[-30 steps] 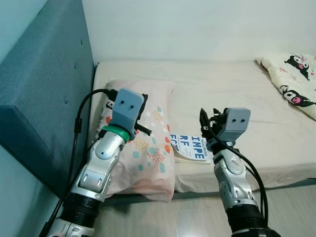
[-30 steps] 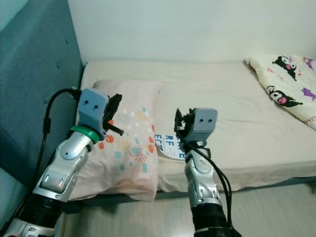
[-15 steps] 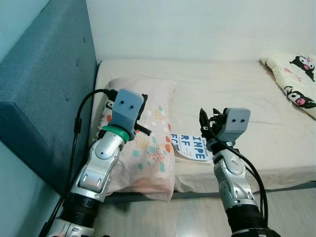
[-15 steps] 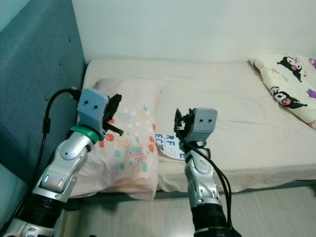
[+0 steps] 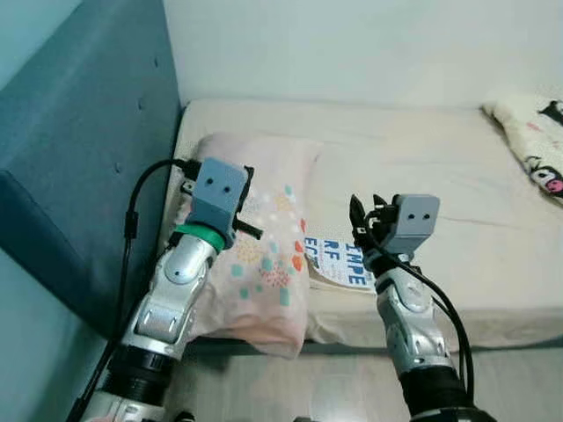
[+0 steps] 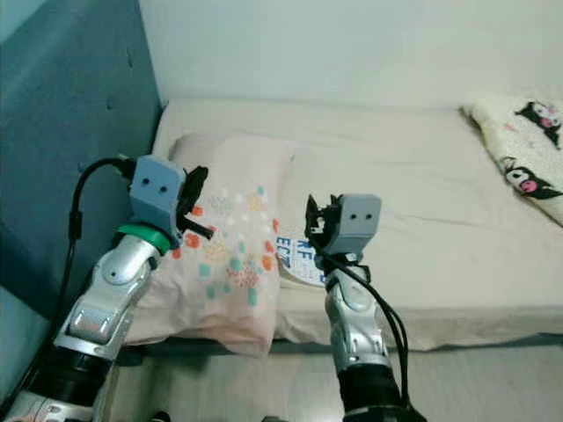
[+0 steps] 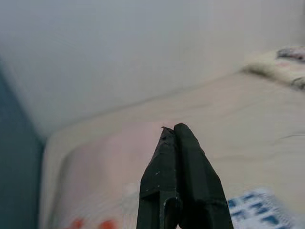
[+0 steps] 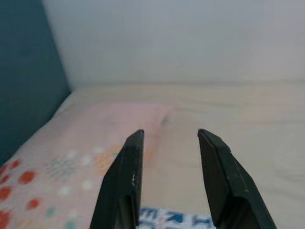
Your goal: Clean up the room
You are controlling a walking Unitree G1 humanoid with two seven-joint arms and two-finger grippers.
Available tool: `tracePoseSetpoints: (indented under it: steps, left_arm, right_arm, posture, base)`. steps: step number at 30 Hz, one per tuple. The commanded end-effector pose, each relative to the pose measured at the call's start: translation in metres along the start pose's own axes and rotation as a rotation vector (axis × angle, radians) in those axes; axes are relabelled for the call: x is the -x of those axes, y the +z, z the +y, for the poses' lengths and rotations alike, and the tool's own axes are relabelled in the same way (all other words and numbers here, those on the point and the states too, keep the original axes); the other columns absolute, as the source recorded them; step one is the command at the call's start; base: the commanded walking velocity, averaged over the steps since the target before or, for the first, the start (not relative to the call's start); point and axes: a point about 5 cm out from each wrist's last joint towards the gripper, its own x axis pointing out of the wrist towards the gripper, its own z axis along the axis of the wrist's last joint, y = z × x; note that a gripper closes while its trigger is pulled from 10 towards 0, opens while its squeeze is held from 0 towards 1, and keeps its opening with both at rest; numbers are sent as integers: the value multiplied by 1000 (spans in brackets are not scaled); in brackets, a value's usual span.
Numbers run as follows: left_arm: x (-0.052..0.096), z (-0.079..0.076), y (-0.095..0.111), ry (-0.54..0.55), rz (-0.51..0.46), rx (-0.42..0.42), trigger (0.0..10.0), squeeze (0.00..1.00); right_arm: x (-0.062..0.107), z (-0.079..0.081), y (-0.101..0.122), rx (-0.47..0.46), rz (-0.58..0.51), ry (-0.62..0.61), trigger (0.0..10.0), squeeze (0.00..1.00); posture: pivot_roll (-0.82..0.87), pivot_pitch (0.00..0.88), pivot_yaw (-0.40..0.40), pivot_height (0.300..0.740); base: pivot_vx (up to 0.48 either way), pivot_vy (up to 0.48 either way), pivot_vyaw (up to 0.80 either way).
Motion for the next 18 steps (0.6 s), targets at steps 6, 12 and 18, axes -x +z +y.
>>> tracePoseSetpoints:
  steps: [6,12,18]
  left_arm:
    - [4,4,-7,8,31,-11,10000,0]
    - [3,4,-7,5,31,-8,10000,0]
    - [3,3,-9,4,50,7,10000,0]
  right_arm:
    - [2,4,-3,-2,9,10,10000,0]
    - [1,3,-3,2,8,10,10000,0]
    - [1,3,-4,-5,16,6,10000,0]
  posture:
    - [-5,22,-9,722]
    - [-6,20,-7,722]
    - [-6,16,-5,722]
  base:
    - [0,-480,0]
    - [0,-396,0]
    - [0,-120,-338]
